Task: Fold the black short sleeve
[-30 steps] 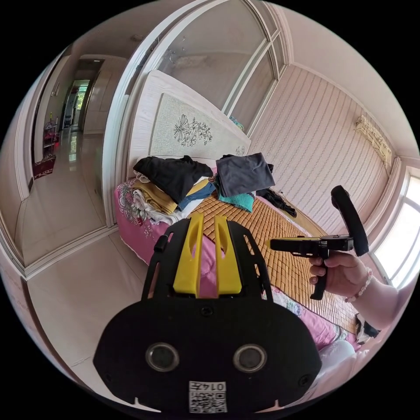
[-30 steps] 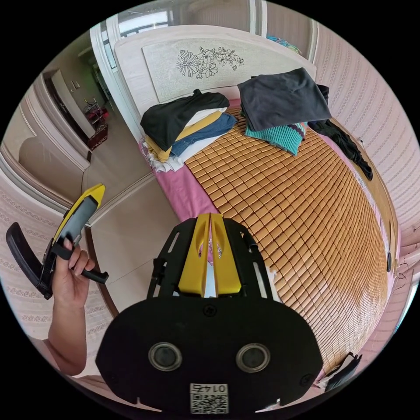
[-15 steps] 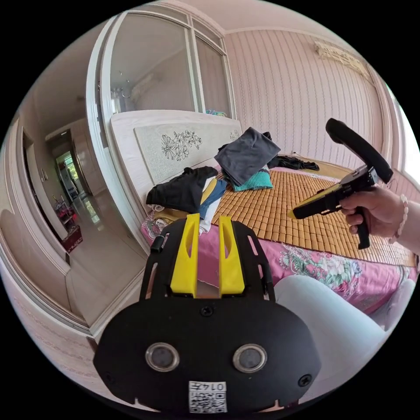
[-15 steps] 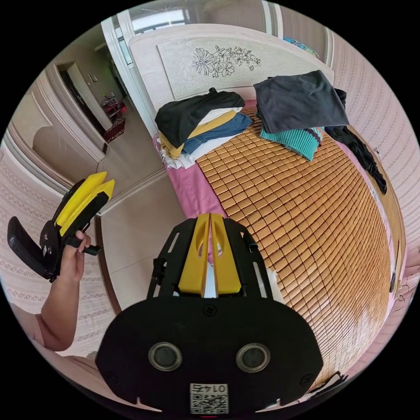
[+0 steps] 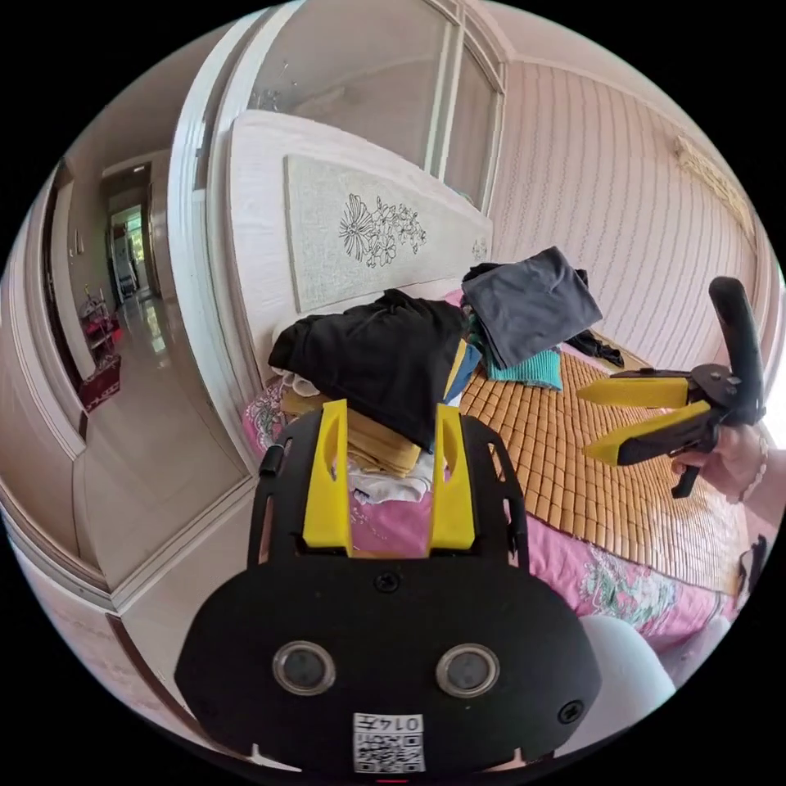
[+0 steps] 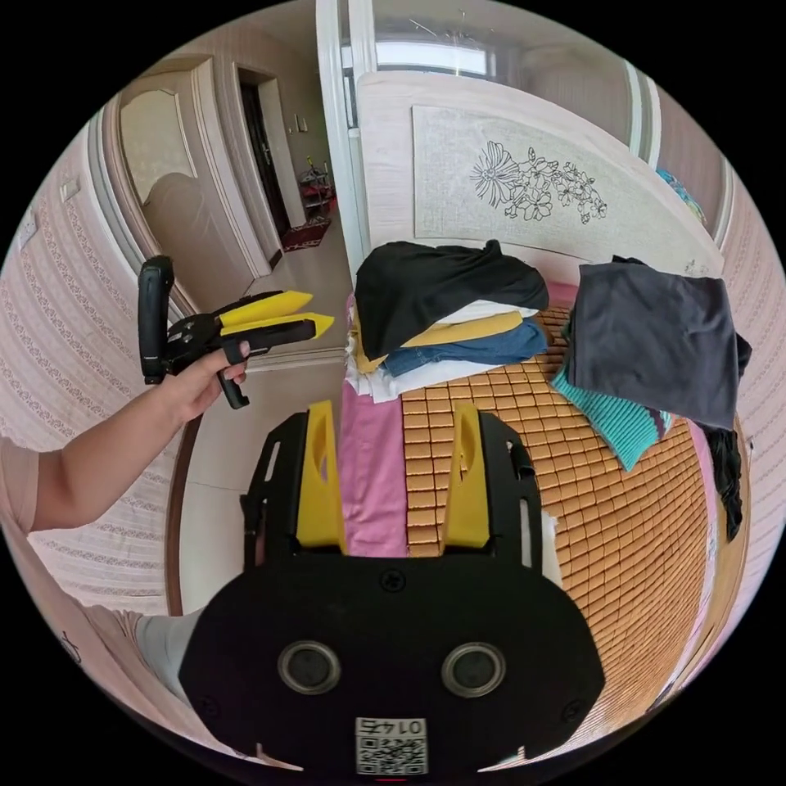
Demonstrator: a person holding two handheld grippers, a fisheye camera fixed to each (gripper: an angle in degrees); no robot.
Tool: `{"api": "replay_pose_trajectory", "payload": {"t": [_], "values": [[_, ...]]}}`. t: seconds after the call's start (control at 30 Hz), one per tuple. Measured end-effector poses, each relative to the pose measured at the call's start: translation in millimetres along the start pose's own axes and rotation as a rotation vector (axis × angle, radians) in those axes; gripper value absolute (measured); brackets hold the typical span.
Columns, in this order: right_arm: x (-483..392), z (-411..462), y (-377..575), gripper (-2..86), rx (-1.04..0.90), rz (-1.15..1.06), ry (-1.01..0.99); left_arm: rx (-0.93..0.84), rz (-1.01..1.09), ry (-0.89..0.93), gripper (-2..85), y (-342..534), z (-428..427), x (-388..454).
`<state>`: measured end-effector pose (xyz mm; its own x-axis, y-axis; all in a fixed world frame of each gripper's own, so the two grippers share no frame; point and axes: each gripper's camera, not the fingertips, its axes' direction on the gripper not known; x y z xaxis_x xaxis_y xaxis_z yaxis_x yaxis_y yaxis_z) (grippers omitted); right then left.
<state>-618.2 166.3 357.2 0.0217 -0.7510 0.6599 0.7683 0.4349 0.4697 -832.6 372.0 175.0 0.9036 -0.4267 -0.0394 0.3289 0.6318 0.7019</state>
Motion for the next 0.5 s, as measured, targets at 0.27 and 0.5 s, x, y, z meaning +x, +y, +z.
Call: {"api": "replay_pose_trajectory", "payload": {"t": [0.27, 0.5], "values": [[21, 69, -81, 13.3, -0.126, 0.082, 0.072, -0.141, -0.187, 0.06, 12.8, -47, 74, -29], [37, -1, -68, -0.7, 0.009, 0.026, -0.065, 0.035, 0.104, -0.001, 1.7, -69, 17, 17]]}}
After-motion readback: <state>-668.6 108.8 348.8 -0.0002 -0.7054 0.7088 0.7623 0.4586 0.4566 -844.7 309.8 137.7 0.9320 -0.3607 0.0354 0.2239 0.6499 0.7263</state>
